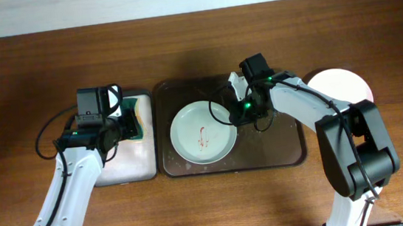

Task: Clean dirty plates on tray and stack at the side
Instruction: 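Scrub the pale green plate with the sponge in the left gripper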

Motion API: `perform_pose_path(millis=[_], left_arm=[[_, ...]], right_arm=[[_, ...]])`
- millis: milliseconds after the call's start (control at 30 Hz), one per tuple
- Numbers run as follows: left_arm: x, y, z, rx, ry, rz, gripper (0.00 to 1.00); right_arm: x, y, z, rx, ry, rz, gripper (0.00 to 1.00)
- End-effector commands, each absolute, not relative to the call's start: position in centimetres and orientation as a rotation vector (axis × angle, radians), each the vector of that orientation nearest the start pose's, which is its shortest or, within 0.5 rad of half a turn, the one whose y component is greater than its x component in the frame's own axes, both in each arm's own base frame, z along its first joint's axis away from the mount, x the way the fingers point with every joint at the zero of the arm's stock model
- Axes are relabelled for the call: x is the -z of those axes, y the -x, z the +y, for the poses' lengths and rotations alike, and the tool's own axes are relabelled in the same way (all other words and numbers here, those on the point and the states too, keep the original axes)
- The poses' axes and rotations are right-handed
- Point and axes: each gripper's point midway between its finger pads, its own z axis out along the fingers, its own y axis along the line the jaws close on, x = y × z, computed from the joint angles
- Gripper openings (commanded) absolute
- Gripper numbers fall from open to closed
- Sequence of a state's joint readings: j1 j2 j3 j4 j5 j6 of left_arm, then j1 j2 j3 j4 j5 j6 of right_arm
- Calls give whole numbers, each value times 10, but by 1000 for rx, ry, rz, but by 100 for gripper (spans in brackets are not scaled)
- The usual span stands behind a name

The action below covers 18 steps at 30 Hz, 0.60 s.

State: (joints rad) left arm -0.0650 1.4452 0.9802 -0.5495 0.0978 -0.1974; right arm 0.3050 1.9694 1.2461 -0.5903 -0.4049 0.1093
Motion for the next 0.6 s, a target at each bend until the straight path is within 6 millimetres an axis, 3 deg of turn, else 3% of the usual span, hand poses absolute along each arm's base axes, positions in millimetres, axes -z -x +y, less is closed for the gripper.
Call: perform_pose_path(millis=[0,67,167,333,500,533,567], left_arm=[[-142,-392,-11,-18,96,2420,0],[-171,-419,-10,-47,36,2261,0],[-194,-436,-11,-36,42,2142,0],[-199,-440,-11,-33,43,2118,0],[-179,-426,-11,-41,39,2215,0],[-163,-414,-10,-33,71,2296,0],[-128,-390,-9,-22,152,2462,0]], right_arm=[[-6,-363,185,-625,361,2907,4],[-6,-363,185,-625,362,2906,4],[-6,-363,185,-625,362,2906,4],[-5,-365,181,-587,357,2909,4],[-5,-365,181,-587,357,2908,4],[-5,-365,181,-588,358,2906,4],[-5,-365,181,-588,358,2905,4]])
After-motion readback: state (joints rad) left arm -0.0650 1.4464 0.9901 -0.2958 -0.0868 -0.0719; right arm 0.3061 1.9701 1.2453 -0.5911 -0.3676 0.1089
